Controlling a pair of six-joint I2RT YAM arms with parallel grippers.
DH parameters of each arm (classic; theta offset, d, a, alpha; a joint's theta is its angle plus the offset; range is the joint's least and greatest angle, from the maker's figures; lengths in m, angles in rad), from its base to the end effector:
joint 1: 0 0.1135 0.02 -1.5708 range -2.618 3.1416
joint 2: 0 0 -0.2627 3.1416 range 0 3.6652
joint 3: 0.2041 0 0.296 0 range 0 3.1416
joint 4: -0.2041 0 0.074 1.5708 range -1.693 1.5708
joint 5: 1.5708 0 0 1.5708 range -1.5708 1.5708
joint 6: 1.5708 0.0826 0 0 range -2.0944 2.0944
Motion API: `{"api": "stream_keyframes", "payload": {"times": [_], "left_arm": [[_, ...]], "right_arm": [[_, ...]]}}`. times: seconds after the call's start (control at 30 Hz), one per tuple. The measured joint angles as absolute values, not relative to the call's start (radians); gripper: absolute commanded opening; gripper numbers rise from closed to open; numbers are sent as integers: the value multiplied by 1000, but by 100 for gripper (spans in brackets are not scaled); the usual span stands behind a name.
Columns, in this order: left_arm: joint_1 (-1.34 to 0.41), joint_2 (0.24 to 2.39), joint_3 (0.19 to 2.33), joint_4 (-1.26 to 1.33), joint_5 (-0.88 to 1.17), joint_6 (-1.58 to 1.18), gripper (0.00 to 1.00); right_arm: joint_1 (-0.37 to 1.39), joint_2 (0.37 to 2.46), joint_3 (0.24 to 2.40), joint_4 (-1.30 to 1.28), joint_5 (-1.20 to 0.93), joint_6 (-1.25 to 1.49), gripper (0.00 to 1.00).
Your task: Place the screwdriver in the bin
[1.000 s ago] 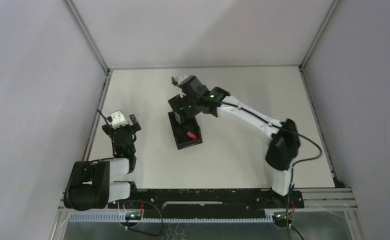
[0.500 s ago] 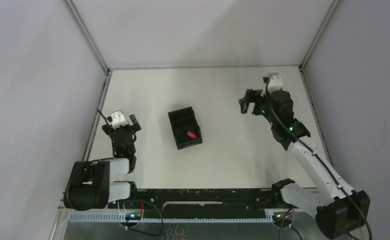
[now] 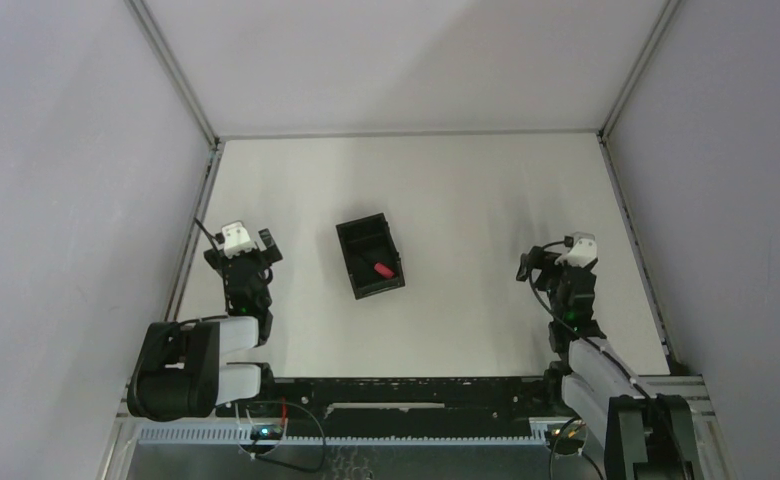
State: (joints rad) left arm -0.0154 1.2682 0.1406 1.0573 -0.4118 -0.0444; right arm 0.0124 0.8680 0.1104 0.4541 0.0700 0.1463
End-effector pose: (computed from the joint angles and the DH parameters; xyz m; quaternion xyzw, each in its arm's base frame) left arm 0.2700 0.0289 0.1176 -0.1498 0.7140 0.1295 0.6716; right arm 0.2513 -0.0027 0.1116 0.0746 0.8022 0.0188 0.5921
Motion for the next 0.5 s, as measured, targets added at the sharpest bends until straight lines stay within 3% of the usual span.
{"api": "stream_keyframes", "payload": {"times": [0.5], "left_arm": [[-15,1268,141,1057,-412,-44,98]], "right_arm": [[-33,1147,93,902,-2,81,100]]}}
